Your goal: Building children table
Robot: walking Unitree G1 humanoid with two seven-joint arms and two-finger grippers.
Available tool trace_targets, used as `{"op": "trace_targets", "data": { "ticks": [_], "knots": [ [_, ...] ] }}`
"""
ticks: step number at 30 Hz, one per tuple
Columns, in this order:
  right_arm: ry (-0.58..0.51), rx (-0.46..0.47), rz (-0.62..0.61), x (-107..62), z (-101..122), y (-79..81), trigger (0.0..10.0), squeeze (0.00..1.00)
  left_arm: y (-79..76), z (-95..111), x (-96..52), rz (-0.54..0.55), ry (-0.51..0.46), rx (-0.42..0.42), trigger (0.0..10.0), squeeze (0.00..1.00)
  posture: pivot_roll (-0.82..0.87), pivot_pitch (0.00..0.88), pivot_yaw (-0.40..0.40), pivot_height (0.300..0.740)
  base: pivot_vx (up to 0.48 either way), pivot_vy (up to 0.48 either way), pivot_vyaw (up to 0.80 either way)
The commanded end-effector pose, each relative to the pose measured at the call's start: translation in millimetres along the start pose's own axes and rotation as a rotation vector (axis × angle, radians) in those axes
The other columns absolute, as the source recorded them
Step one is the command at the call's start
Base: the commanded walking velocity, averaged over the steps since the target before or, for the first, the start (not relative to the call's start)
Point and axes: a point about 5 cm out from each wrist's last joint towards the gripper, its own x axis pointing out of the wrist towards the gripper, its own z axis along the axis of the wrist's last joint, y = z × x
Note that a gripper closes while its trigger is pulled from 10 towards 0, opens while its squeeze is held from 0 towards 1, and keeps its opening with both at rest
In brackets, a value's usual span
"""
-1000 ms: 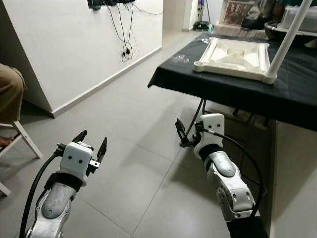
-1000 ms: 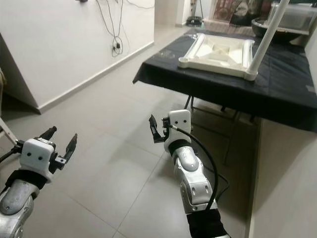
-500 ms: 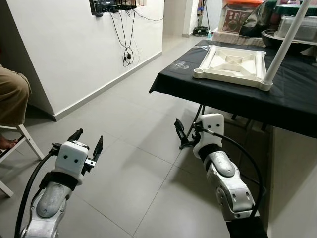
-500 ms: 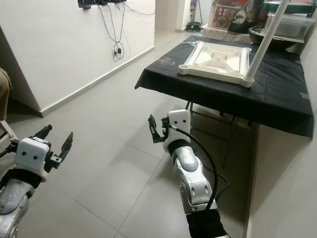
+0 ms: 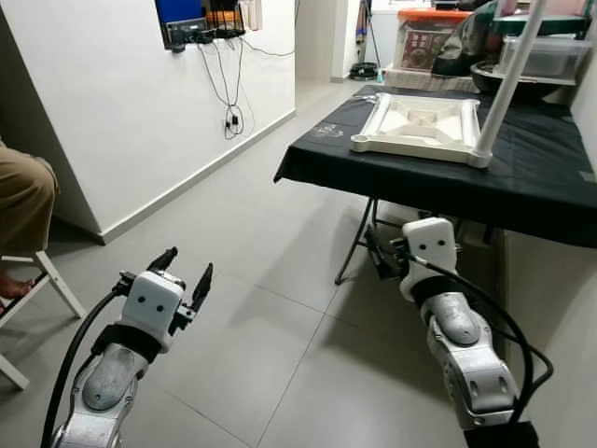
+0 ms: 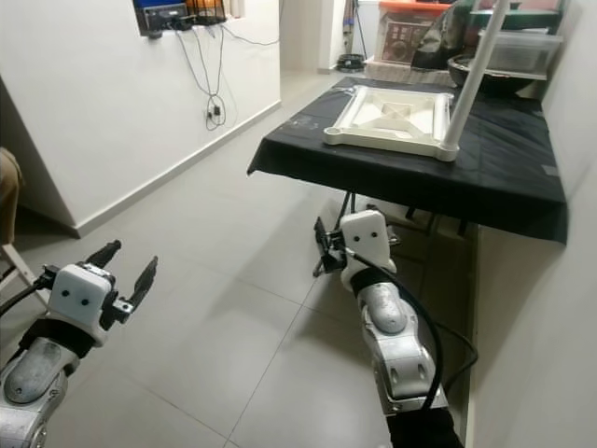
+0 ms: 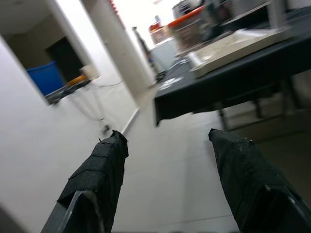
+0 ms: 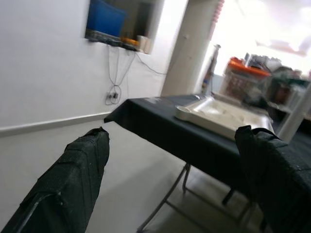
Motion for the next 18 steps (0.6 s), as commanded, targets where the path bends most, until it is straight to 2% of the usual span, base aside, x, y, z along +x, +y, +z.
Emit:
{"op": "trace_targets", "data": {
  "ticks": [1,2,5,6,7,8,9,11,13,14,18],
  "knots": [
    [-0.048,-0.045,0.076,-3.4,6,4.1,10.0,1.00,-5.6,-2,1.2,-0.040,0.000,-0.008,10.0,0.00,-0.13,0.000,0.030,0.740,0.000,0.000,0.00],
    [-0.060,-0.072,0.118,-5.6,7,4.2,10.0,1.00,-6.3,-2,1.8,-0.056,-0.003,-0.003,10.0,0.00,-0.13,0.000,0.025,0.740,0.000,0.000,0.00],
    [-0.063,-0.087,0.134,-6.9,8,3.8,10.0,1.00,-5.6,-2,1.9,-0.061,-0.006,0.001,10.0,0.00,-0.13,0.000,0.024,0.740,0.000,0.000,0.00],
    [-0.061,-0.108,0.126,-8.1,8,2.6,10.0,0.40,-4.3,-3,1.4,-0.060,-0.006,0.003,10.0,0.00,-0.13,0.000,0.025,0.740,0.000,0.000,0.00],
    [-0.056,-0.122,0.110,-9.2,7,1.6,10.0,0.13,-3.9,-4,0.8,-0.060,-0.005,0.004,10.0,0.00,-0.13,0.000,0.026,0.740,0.000,0.000,0.00],
    [-0.056,-0.122,0.110,-9.2,7,1.6,10.0,0.13,-3.9,-4,0.8,-0.060,-0.005,0.004,10.0,0.00,-0.13,0.000,0.026,0.740,0.000,0.000,0.00],
    [-0.050,-0.126,0.095,-10.1,5,0.8,10.0,0.00,-4.5,-4,0.1,-0.062,-0.004,0.005,10.0,0.00,-0.13,0.000,0.027,0.740,0.000,0.000,0.00],
    [-0.038,-0.115,0.074,-11.0,3,-0.2,10.0,0.00,-6.3,-4,-0.6,-0.070,-0.003,0.008,10.0,0.00,-0.13,0.000,0.026,0.740,0.000,0.000,0.00],
    [-0.008,-0.091,0.049,-11.5,-1,-1.6,10.0,0.00,-7.8,-4,-1.1,-0.077,-0.004,0.010,10.0,0.00,-0.13,0.000,0.026,0.740,0.000,0.000,-0.80],
    [0.029,-0.047,0.000,-12.3,-7,-3.9,10.0,0.00,-7.7,-4,-1.9,-0.083,-0.005,0.010,10.0,0.00,-0.12,0.000,0.030,0.740,0.000,0.000,-0.80],
    [0.037,-0.016,-0.017,-14.1,-8,-4.0,10.0,0.00,-5.0,-5,-3.0,-0.082,-0.001,0.011,10.0,0.00,-0.13,0.000,0.036,0.740,0.000,0.000,-0.80]
  ]
}}
